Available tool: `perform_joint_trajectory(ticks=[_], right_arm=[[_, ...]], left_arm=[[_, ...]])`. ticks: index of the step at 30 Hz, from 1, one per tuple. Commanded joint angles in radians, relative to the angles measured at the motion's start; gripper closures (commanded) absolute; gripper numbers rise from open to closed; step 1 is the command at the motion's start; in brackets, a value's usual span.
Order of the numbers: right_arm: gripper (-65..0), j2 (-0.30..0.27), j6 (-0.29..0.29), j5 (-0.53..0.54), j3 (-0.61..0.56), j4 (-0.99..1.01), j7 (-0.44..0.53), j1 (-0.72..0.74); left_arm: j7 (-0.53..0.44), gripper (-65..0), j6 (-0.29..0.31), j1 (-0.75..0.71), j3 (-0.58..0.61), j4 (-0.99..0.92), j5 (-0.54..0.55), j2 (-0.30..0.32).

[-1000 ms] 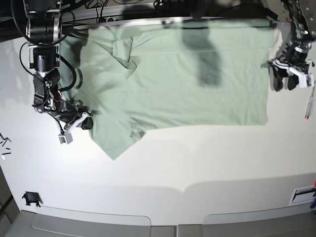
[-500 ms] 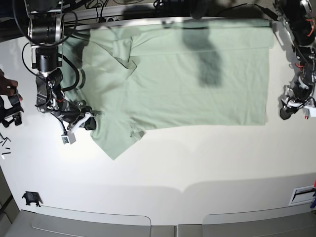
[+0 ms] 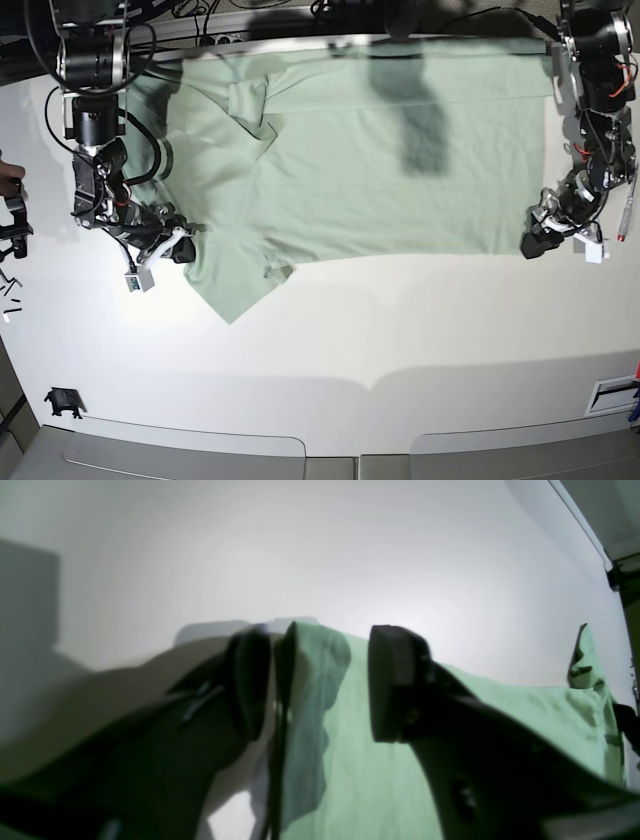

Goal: Fold the T-shirt properly
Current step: 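Move the left gripper to the opposite hem corner and pinch it, then fold the opposite edge over onto the first fold with both grippers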

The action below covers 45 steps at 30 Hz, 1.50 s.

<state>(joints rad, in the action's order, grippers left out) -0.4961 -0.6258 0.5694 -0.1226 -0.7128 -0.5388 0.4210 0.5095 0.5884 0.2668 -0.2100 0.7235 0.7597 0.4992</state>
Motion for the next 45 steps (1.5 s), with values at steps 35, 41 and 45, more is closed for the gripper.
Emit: perform_joint_trajectory(ticks=[35, 41, 45], right_arm=[[0.0, -0.019, -0.072, 0.069, 0.182, -0.34, -0.186, -0.105], [0.0, -0.019, -0.072, 0.105, 0.287, -0.563, -0.246, -0.293], [0.0, -0.019, -0.072, 0.123, 0.408, -0.642, -0.281, -0.381]], left_arm=[[0.045, 0.0, 0.108, -0.253, -0.105, 0.562, -0.018, -0.048], [0.052, 0.0, 0.092, -0.408, -0.197, 0.767, -0.017, -0.048], [0.052, 0.0, 0.093, -0.515, -0.277, 0.875, -0.016, -0.051]])
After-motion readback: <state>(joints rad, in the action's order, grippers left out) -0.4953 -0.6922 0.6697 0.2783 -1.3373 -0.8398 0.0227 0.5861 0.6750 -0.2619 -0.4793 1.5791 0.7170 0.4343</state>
